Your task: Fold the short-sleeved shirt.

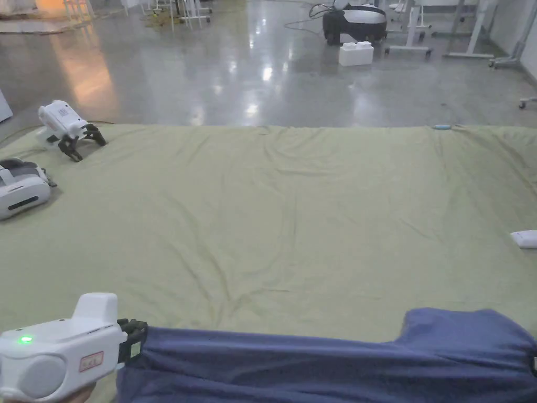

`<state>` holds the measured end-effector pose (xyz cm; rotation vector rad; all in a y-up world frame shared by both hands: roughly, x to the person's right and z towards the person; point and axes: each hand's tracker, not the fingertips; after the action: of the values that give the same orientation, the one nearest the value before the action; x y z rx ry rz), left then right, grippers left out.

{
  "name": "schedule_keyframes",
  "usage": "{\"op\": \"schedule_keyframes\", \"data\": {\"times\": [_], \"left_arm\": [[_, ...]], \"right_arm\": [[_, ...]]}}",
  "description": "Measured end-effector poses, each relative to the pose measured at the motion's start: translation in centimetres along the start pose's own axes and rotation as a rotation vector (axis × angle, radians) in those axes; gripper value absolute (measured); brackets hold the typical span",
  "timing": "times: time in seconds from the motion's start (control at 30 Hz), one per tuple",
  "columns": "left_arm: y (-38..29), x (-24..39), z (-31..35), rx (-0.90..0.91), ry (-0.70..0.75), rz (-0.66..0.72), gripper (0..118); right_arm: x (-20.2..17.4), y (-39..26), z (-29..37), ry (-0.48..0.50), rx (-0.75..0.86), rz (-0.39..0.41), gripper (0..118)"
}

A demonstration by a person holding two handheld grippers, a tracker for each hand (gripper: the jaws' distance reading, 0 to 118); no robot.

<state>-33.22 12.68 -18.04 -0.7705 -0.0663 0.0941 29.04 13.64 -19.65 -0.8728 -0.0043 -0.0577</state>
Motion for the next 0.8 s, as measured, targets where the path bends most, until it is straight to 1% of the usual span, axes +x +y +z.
{"op": "schedule_keyframes", "data": {"times": [0.03, 0.1, 0.17, 0.23, 0.27, 0.33, 0.4, 0.43, 0.47, 0.5, 0.53, 0.57, 0.6, 0.63, 0.73, 0.8], "left_arm": [[-1.1, -0.3, 1.6, -0.017, -0.005, -0.004, 0], [-3.8, -0.7, 4.1, -0.007, -0.02, 0.002, 0], [-6.5, -0.8, 5.0, -0.034, -0.045, 0.007, 0], [-8.9, -0.6, 4.7, -0.088, -0.013, -0.052, 0], [-10.0, -0.4, 4.1, -0.107, 0.001, -0.055, 0], [-11.4, -0.6, 3.2, -0.12, -0.009, -0.034, 0], [-12.2, -0.7, 2.4, -0.128, -0.011, -0.014, 0], [-12.4, -0.8, 2.2, -0.129, -0.009, -0.003, 13], [-12.5, -0.9, 2.3, -0.133, -0.015, 0.001, 26], [-12.4, -1.0, 3.0, -0.112, -0.01, 0.004, 47], [-12.0, -1.1, 3.7, -0.072, 0.032, 0.009, 77], [-11.5, -0.9, 4.9, -0.021, 0.067, 0.001, 88], [-10.8, -0.6, 6.4, 0.052, 0.093, -0.013, 89], [-9.9, -0.1, 8.4, 0.147, 0.107, -0.027, 89], [-6.9, 1.8, 14.6, 0.387, 0.082, -0.059, 89], [-4.9, 4.0, 18.8, 0.531, 0.1, -0.09, 89]], "right_arm": [[0.1, -1.5, 1.8, 0.004, 0.019, 0.014, 0], [0.0, -4.7, 4.9, 0.011, 0.019, -0.003, 0], [-0.1, -8.0, 6.6, 0.016, 0.006, -0.013, 0], [-0.2, -10.7, 7.0, 0.009, -0.017, -0.015, 0], [-0.4, -11.9, 6.8, 0.001, -0.021, -0.01, 0], [-0.3, -13.2, 5.4, -0.008, -0.051, -0.007, 0], [-0.5, -14.2, 4.6, -0.013, -0.048, -0.004, 0], [-0.7, -14.5, 4.3, -0.018, -0.044, 0.003, 3], [-0.5, -14.4, 3.8, -0.025, -0.038, 0.013, 18], [-0.6, -14.3, 3.8, -0.028, -0.046, 0.022, 47], [-0.7, -14.3, 4.0, -0.051, -0.042, 0.029, 78], [-0.7, -14.1, 4.5, -0.05, -0.033, 0.035, 80], [-0.1, -14.0, 4.9, -0.045, 0.015, 0.04, 79], [-0.2, -13.4, 6.0, -0.043, 0.06, 0.038, 79], [-1.2, -10.9, 11.0, -0.038, 0.269, 0.056, 79], [-2.5, -9.1, 14.6, -0.013, 0.414, 0.055, 79]]}}
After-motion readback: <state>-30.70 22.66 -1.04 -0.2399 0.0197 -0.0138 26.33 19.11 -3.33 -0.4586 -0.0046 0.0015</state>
